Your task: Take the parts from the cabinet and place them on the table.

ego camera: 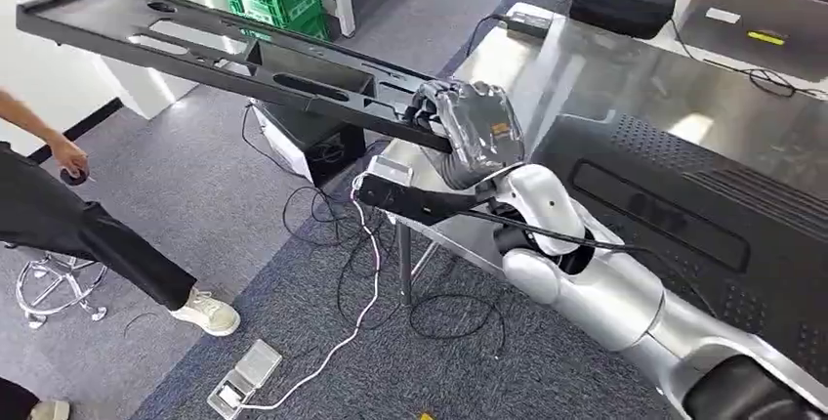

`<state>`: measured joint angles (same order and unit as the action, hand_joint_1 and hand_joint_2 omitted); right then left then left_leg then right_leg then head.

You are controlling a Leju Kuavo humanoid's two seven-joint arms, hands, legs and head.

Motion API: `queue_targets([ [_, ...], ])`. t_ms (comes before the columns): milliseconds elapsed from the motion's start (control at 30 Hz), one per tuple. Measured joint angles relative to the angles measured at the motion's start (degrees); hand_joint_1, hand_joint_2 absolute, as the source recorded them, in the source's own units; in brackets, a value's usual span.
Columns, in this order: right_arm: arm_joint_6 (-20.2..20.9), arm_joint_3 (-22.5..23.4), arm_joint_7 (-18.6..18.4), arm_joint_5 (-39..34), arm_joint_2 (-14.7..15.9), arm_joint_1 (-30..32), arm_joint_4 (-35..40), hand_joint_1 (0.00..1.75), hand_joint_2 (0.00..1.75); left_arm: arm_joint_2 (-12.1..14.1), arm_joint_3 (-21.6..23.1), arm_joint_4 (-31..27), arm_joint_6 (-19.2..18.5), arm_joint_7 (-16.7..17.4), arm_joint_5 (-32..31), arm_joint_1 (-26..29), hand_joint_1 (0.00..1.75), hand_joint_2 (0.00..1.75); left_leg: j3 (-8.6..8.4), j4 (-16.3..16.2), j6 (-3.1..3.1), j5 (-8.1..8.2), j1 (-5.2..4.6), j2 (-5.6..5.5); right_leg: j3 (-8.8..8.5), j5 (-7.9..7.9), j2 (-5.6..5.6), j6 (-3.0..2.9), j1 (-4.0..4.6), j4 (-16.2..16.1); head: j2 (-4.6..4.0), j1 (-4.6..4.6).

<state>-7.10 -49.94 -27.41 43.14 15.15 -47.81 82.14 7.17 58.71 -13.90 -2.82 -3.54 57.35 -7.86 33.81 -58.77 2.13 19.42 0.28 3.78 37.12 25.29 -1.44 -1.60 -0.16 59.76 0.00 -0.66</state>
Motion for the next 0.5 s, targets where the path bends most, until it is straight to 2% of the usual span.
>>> queue_targets([
  [33,0.04,0.04,-0.11,0.02,0.09,0.0,0.0,1.75,1.75,0.0,0.02,0.0,0.0,0.0,-0.18,-0.04,0.0,1.75,-0.17,0.13,0.32,-0.02,0.2,0.37,0.06,0.02,0.52,-0.4,0.23,0.02,0.0,0.07],
  [67,0.07,0.09,-0.11,0.02,0.15,-0.05,0.02,1.75,1.75,0.0,0.02,0.0,0.0,0.02,-0.33,-0.16,0.0,1.75,-0.28,-0.05,0.78,0.26,0.29,0.59,-0.14,-0.22,0.93,-0.8,0.05,-0.34,0.0,-0.04],
  [100,0.09,0.09,-0.11,0.05,0.15,-0.13,0.02,1.75,1.75,0.0,0.02,0.0,0.0,0.02,-0.39,-0.27,0.0,1.75,-0.19,-1.37,1.15,1.18,0.58,-0.84,-0.37,-0.37,1.15,-1.03,-0.19,-0.53,0.0,0.05],
  [133,0.15,0.13,-0.2,0.05,0.13,-0.24,0.02,1.75,1.75,0.0,0.02,0.0,0.0,0.02,-0.42,-0.36,0.0,1.75,1.09,-4.28,1.21,3.24,0.56,-2.09,-0.38,-0.33,1.47,-1.38,-0.22,-0.53,0.0,0.63],
  [200,0.31,0.13,-0.37,0.05,0.13,-0.22,0.02,1.75,1.75,0.0,0.02,0.0,0.0,0.02,-0.44,-0.37,0.0,1.75,5.56,-13.79,1.37,7.88,0.58,-3.06,-0.36,-0.33,2.33,-1.75,-0.03,-0.53,0.0,1.4],
  [233,0.39,0.13,-0.53,0.05,0.15,-0.21,0.02,1.75,1.75,0.0,0.04,0.0,0.0,0.04,-0.44,-0.27,0.0,1.75,7.4,-17.44,1.37,8.97,0.56,-3.19,-0.35,-0.35,2.85,-1.78,0.07,-0.52,0.0,1.55],
  [267,0.5,0.13,-0.59,0.02,0.15,-0.16,0.02,1.75,1.75,0.0,0.07,0.0,0.0,0.07,-0.44,-0.17,0.0,1.75,8.23,-18.79,1.33,8.73,0.56,-3.22,-0.36,-0.36,3.41,-1.79,0.12,-0.51,0.0,1.68],
  [300,0.61,0.11,-0.68,0.02,0.2,-0.12,0.02,1.75,1.75,0.0,0.07,0.0,0.0,0.09,-0.44,-0.14,0.0,1.75,7.63,-17.23,1.13,7.09,0.51,-3.29,-0.42,-0.36,4.01,-1.78,0.14,-0.5,0.0,1.84],
  [333,0.68,0.13,-0.68,0.02,0.2,-0.12,0.02,1.75,1.75,0.0,0.07,0.0,0.0,0.09,-0.44,-0.18,0.0,1.75,5.98,-13.46,0.88,4.7,0.47,-3.42,-0.5,-0.37,4.54,-1.77,0.14,-0.48,0.0,2.05],
  [367,0.68,0.13,-0.72,0.02,0.2,-0.12,0.02,1.75,1.75,0.0,0.07,0.0,0.0,0.09,-0.42,-0.23,0.0,1.75,3.35,-7.8,0.59,1.74,0.49,-3.92,-0.66,-0.38,5.07,-1.74,0.12,-0.47,0.0,2.32],
  [400,0.68,0.13,-0.81,0.0,0.2,-0.13,0.02,1.75,1.75,0.0,0.07,0.0,0.0,0.09,-0.44,-0.23,0.0,1.75,1.3,-3.24,0.38,-0.33,0.55,-5.47,-0.73,-0.4,5.43,-1.69,0.06,-0.47,0.0,2.52],
  [433,0.66,0.13,-0.9,-0.02,0.22,-0.13,0.02,1.75,1.75,0.0,0.09,0.0,0.0,0.11,-0.44,-0.19,0.0,1.75,0.55,-0.73,0.07,-0.1,0.56,-7.47,-0.41,-0.39,5.9,-1.4,0.39,-0.25,0.0,2.69],
  [500,0.57,0.13,-0.92,-0.06,0.26,-0.08,0.02,1.75,1.75,0.0,0.11,0.0,0.0,0.18,-0.44,-0.18,0.0,1.75,0.62,-0.35,-0.08,-0.16,0.3,-6.4,-0.08,-0.6,6.66,-0.67,-0.03,-0.31,0.0,2.42],
])
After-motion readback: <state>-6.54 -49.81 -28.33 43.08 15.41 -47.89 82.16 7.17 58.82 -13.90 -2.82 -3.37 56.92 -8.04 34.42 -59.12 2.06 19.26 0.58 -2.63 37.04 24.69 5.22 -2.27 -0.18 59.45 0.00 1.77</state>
